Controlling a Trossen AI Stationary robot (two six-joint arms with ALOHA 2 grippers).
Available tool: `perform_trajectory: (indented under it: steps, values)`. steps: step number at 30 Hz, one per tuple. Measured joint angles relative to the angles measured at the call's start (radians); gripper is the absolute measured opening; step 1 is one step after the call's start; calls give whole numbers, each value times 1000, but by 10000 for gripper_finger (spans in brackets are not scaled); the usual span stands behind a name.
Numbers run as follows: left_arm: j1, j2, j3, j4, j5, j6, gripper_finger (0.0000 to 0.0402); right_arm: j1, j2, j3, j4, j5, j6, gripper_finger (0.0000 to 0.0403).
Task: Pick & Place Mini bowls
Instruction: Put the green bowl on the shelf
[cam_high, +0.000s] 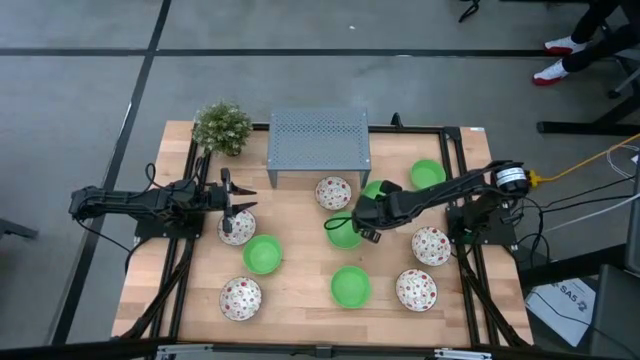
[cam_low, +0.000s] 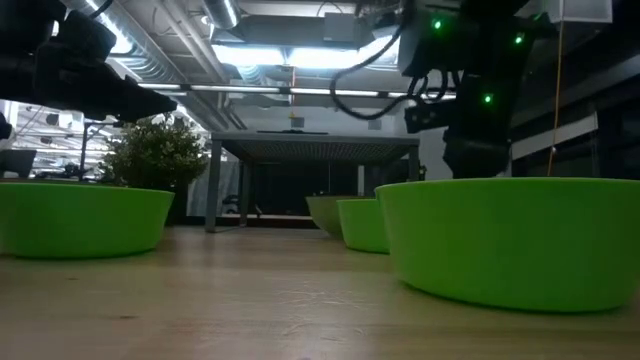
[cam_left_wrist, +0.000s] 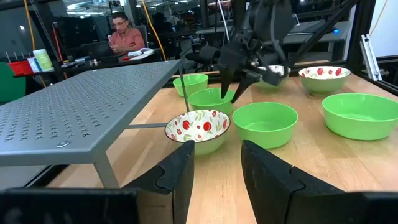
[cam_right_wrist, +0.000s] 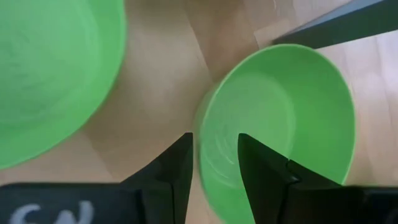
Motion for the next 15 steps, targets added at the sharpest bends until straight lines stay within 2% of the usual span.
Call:
perform_trajectory:
  steps: [7,10,15]
  values:
    - [0,0,0,0,0,0,128,-32,13,0,0,-18,0,117]
    - [0,0,0,0,0,0,127,-42,13,0,0,-43,0,88]
    - [0,0,0,0,0,0,127,-43,13,0,0,-70,0,13]
